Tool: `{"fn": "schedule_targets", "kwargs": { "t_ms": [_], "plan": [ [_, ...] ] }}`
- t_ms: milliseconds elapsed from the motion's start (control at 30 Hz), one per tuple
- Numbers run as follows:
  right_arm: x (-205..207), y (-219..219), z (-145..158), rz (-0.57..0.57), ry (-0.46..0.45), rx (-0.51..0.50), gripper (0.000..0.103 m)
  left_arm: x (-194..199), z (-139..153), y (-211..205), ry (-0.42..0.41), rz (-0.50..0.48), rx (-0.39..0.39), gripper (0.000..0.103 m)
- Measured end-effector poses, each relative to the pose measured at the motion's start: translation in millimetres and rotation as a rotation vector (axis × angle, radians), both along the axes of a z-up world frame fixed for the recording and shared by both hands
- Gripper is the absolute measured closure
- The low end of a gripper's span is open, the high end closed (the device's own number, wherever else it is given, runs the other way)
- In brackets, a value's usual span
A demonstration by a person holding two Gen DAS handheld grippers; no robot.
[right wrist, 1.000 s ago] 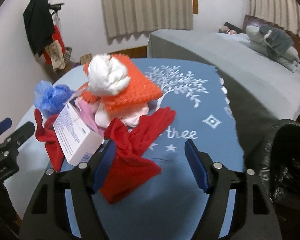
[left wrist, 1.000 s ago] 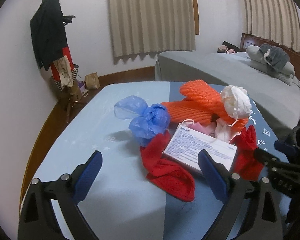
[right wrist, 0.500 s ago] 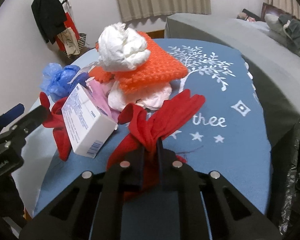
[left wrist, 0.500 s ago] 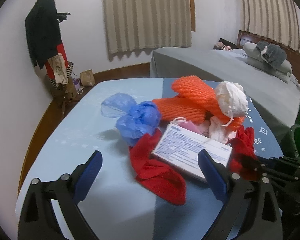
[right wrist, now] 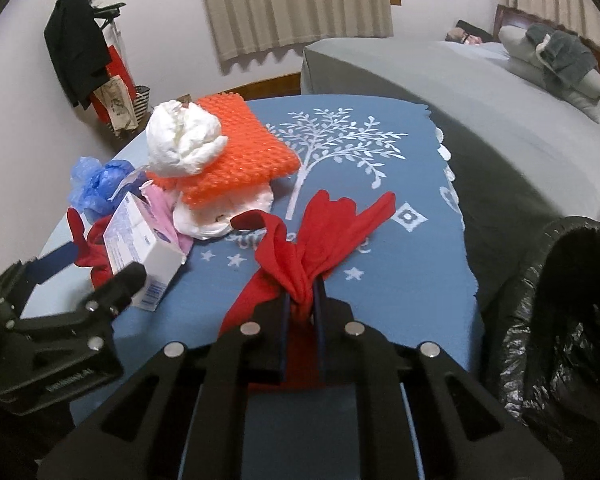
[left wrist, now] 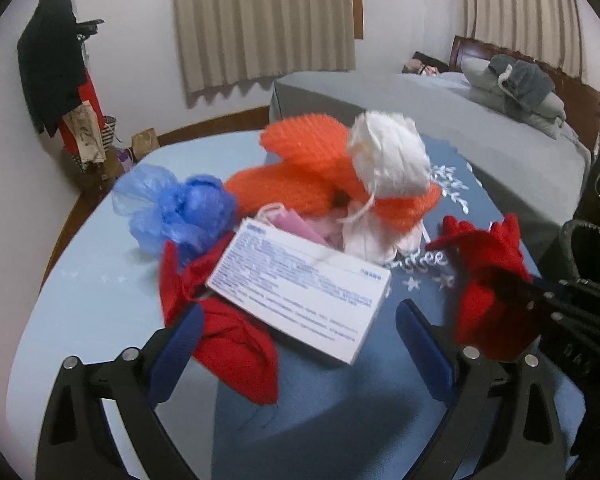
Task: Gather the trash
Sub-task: 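Grasp the red glove with the right gripper and lift it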
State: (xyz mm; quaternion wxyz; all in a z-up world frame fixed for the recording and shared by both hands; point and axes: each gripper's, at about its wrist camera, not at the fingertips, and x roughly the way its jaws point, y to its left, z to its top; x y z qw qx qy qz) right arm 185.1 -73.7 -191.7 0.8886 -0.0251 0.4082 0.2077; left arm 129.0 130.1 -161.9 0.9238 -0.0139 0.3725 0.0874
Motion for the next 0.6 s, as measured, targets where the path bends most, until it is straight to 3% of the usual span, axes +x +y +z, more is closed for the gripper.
{"fn": "schedule_targets", "kwargs": {
  "t_ms": [433, 600],
  "plan": [
    [-0.5, 7.7, -1.3, 0.006, 0.006, 0.002, 0.093, -11.9, -8.5, 39.7, 0.056, 0.099, 0.000, 0.008],
    [-0.7, 11.1, -0.5, 0.012, 0.008, 0.001, 0.093, -25.7, -5.3, 58.8, 0.053, 0.182, 0.040, 0.008]
  ]
}}
